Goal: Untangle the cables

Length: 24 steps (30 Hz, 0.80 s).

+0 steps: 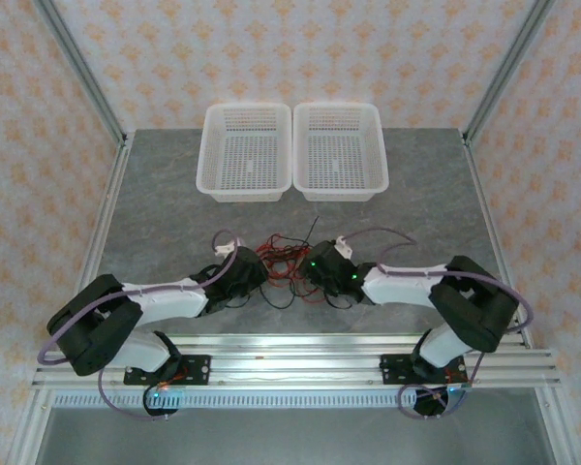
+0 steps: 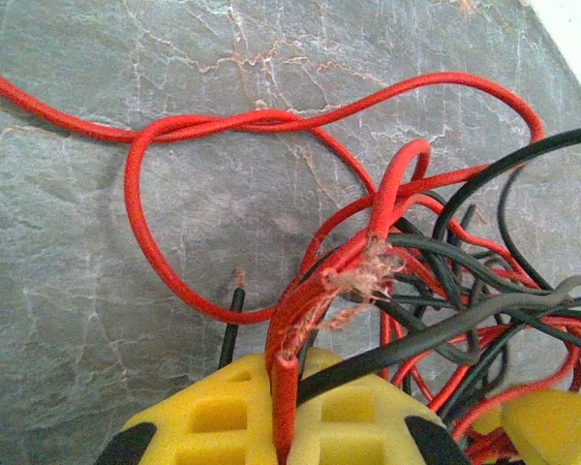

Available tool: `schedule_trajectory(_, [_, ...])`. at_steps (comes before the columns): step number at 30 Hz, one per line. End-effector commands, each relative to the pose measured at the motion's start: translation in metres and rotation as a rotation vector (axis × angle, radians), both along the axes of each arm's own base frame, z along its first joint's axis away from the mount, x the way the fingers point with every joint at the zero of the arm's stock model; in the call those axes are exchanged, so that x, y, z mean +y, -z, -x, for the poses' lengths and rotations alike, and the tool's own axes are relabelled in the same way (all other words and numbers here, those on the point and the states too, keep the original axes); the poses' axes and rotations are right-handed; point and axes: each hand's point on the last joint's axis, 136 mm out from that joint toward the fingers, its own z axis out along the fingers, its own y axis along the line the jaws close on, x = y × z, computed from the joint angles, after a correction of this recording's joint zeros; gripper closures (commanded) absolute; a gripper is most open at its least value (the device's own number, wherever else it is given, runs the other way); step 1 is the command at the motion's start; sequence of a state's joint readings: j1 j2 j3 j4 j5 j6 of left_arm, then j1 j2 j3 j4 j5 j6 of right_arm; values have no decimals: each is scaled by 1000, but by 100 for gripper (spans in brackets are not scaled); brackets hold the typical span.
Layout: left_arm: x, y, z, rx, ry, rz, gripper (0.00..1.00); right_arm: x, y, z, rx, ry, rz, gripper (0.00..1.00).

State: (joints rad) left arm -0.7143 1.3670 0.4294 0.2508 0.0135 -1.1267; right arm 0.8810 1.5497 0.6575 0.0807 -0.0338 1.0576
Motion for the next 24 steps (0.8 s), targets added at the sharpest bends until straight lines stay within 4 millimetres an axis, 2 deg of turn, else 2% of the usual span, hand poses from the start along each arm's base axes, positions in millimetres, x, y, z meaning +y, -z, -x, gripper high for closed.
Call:
schedule_trajectory(1, [1,-9,-2,-31,-29,39,100,4,12,-2,2,-28,48,56])
schedule_trajectory(7, [13,-9,1,-42,-58,10,100,-6,18,1,8,-21,91,92])
schedule_trajectory(10, [19,-10,0,-46,-65,-9,100,-12,14,0,-6,-17,118,100])
schedule_trajectory(14, [28,-12,-2,-54,-72,-53,100,-21,5,-3,-39,-39,187,100])
schedule_trajectory(17, [30,-14,-5,-62,-37,-68,100,-27,0,-5,-54,-117,281,100])
schedule_trajectory(24, [39,-27,-11,-70,30,-192,100,-54,-9,-13,-66,-413,676,100])
